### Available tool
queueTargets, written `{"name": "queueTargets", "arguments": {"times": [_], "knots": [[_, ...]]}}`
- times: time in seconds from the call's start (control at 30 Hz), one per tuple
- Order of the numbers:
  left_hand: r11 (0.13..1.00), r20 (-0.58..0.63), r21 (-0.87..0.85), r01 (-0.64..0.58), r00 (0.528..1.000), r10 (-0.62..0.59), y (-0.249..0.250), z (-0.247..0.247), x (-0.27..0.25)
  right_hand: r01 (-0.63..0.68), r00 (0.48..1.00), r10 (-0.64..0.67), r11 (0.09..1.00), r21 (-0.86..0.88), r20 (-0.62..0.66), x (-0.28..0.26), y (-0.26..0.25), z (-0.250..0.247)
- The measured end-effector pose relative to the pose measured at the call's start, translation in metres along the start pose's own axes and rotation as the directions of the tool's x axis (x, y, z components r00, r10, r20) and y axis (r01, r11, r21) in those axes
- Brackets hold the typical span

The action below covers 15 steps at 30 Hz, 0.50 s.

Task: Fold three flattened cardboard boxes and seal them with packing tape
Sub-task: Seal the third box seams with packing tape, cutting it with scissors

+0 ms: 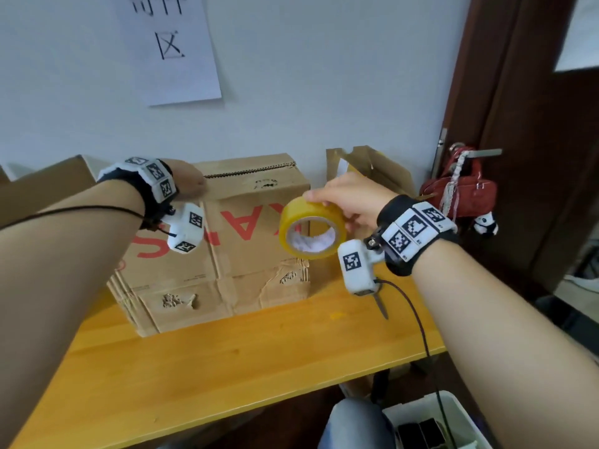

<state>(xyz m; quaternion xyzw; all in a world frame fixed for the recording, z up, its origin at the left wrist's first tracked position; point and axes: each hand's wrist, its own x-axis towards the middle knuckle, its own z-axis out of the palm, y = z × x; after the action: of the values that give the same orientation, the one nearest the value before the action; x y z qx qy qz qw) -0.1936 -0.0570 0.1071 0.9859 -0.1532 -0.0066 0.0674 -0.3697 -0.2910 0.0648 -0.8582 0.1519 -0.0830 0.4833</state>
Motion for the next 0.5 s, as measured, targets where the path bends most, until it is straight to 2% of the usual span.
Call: {"name": "queueTargets", "arguments": {"times": [0.03, 0.1, 0.13, 0.2, 0.33, 0.5], "knots": [[0.999, 0.015, -0.047, 0.012, 1.000, -0.011, -0.003, -0.003, 0.000, 0.033, 0.999, -0.034, 0.998, 0.059, 0.015, -0.002, -0.014, 0.001], [0.949, 0.054, -0.306, 0.073, 0.997, -0.059, -0.013, -0.014, 0.002, 0.083, 0.996, -0.088, 0.975, 0.207, 0.014, 0.001, -0.040, 0.005], [0.886, 0.066, -0.454, 0.093, 0.995, -0.070, -0.018, -0.018, 0.003, 0.097, 0.995, -0.102, 0.953, 0.289, 0.003, 0.004, -0.050, 0.007], [0.767, 0.050, -0.633, 0.100, 0.995, -0.088, -0.029, -0.026, 0.004, 0.107, 0.993, -0.118, 0.885, 0.454, -0.003, 0.014, -0.070, 0.015], [0.669, 0.188, -0.713, 0.210, 0.976, -0.106, -0.051, -0.032, 0.003, 0.091, 0.993, -0.118, 0.733, 0.674, -0.007, 0.045, -0.099, 0.050], [0.635, 0.187, -0.744, 0.209, 0.977, -0.103, -0.070, -0.027, 0.012, 0.098, 0.995, -0.090, 0.713, 0.694, -0.048, 0.082, -0.131, 0.110]]}}
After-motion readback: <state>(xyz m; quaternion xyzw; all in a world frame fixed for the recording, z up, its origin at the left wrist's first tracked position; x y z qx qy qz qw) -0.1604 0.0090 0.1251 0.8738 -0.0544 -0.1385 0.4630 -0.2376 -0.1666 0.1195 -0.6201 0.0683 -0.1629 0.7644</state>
